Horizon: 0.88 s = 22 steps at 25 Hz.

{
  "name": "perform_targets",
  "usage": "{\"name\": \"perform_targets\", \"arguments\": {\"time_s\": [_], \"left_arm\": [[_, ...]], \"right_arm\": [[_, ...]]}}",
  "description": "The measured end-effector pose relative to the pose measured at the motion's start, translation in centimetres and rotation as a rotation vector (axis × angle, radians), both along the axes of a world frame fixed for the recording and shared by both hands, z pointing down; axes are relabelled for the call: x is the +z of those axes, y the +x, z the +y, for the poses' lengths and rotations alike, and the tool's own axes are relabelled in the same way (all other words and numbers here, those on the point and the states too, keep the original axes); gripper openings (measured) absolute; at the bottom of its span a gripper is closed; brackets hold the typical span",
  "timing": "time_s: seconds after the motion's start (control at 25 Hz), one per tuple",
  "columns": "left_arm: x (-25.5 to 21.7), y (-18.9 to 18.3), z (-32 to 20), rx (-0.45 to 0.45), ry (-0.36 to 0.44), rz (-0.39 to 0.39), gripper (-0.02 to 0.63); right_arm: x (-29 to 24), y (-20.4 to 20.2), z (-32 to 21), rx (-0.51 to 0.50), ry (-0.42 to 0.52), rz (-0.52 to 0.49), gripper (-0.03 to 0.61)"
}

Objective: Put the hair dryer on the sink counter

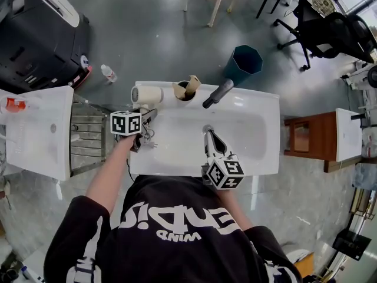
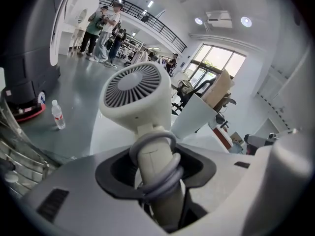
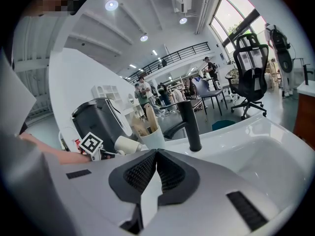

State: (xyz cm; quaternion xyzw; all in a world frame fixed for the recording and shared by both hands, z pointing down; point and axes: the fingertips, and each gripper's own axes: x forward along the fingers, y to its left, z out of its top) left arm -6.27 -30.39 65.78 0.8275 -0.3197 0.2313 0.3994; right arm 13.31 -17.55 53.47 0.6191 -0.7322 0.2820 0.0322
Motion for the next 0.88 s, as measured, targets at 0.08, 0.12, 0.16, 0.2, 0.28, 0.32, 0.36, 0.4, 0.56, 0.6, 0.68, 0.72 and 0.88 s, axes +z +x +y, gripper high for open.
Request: {"name": "perform_targets", "arguments": {"time_s": [0.08, 0.12, 0.16, 0.2, 0.28, 0.32, 0.36, 0.4, 0.56, 0.6, 0.68, 0.72, 0.88], "left_arm": [[0.2, 0.0, 0.1, -0.003, 0.013, -0.01, 0.203], [0.3, 0.0, 0.1, 0.004, 0.023, -0.03, 0.204], [0.4, 0.0, 0.1, 0.013, 0.033, -0.061, 0.206], [0.6, -0.1, 0.1, 0.021, 0.042, -0.093, 0.21], [0.8, -0.4, 0.1, 0.023, 0.049, -0.129, 0.213], [0.9, -0.4, 0.1, 0.019, 0.051, -0.134, 0.216], [0.9, -0.5, 0.1, 0.016, 0.056, -0.144, 0.218], [0.9, -0.7, 0.0, 0.015, 0.067, -0.166, 0.226], [0.9, -1.2, -0.3, 0.007, 0.084, -0.217, 0.264], [0.9, -1.2, -0.2, 0.007, 0.082, -0.216, 0.266], [1.0, -1.1, -0.1, 0.026, 0.085, -0.221, 0.281], [1.1, -1.0, 0.1, 0.046, 0.087, -0.227, 0.287], [1.5, -0.2, 0.3, 0.122, 0.08, -0.242, 0.288]], "right_arm": [[0.1, 0.0, 0.1, 0.001, -0.003, 0.0, 0.025], [0.1, 0.0, 0.1, 0.001, -0.004, -0.001, 0.025], [0.1, 0.0, 0.1, 0.001, -0.005, -0.001, 0.025], [0.2, 0.0, 0.1, 0.001, -0.005, -0.002, 0.025], [0.2, 0.0, 0.1, 0.002, -0.006, -0.003, 0.025], [0.2, -0.1, 0.1, 0.002, -0.006, -0.004, 0.025], [0.2, -0.1, 0.1, 0.001, -0.006, -0.005, 0.025], [0.2, -0.1, 0.1, 0.001, -0.007, -0.006, 0.025], [0.2, 0.0, 0.2, 0.0, -0.009, -0.009, 0.025], [0.3, -0.1, 0.2, -0.001, -0.011, -0.01, 0.025], [0.3, -0.2, 0.3, -0.002, -0.013, -0.011, 0.025], [0.4, -0.3, 0.3, -0.002, -0.014, -0.011, 0.025], [0.4, -0.5, 0.4, -0.005, -0.019, -0.013, 0.025]]}}
